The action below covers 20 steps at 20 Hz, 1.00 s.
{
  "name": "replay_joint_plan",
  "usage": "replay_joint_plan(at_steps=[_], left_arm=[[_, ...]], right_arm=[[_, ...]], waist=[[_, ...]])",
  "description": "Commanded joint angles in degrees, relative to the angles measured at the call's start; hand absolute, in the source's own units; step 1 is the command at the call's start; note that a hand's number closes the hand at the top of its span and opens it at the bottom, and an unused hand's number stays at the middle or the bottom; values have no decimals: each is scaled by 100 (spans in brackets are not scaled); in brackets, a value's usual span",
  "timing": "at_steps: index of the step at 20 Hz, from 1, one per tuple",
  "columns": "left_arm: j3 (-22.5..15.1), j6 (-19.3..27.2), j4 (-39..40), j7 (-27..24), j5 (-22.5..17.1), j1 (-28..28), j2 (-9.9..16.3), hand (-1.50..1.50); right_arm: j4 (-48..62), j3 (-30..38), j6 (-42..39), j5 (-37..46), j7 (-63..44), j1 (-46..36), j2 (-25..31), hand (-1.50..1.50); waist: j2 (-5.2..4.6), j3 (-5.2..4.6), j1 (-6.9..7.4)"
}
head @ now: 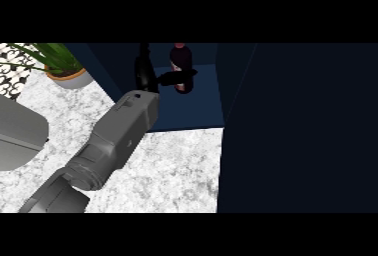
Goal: Pick up the wine, place it into the cabinet and close the cabinet
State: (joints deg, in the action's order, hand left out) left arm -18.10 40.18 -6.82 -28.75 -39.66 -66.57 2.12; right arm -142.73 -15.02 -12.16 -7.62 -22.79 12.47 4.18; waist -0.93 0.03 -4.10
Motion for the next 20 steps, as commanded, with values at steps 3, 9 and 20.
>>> replay_joint_plan(at_steps=[3,9,20], left_arm=[[119,-370,60,-329,45,213,313,-150],[81,-711,-144,-516,188,115,78,-150],[304,-1273,-1078,-984,127,449,-205,-150]], right_arm=[[-762,87,-18,-486,-216,316,53,-150],[-1084,111,-94,-654,-245,611,130,-150],[-1187,120,81,-508,-317,634,40,-150]], waist=[[4,-7,86],[53,-3,131],[138,-4,369]])
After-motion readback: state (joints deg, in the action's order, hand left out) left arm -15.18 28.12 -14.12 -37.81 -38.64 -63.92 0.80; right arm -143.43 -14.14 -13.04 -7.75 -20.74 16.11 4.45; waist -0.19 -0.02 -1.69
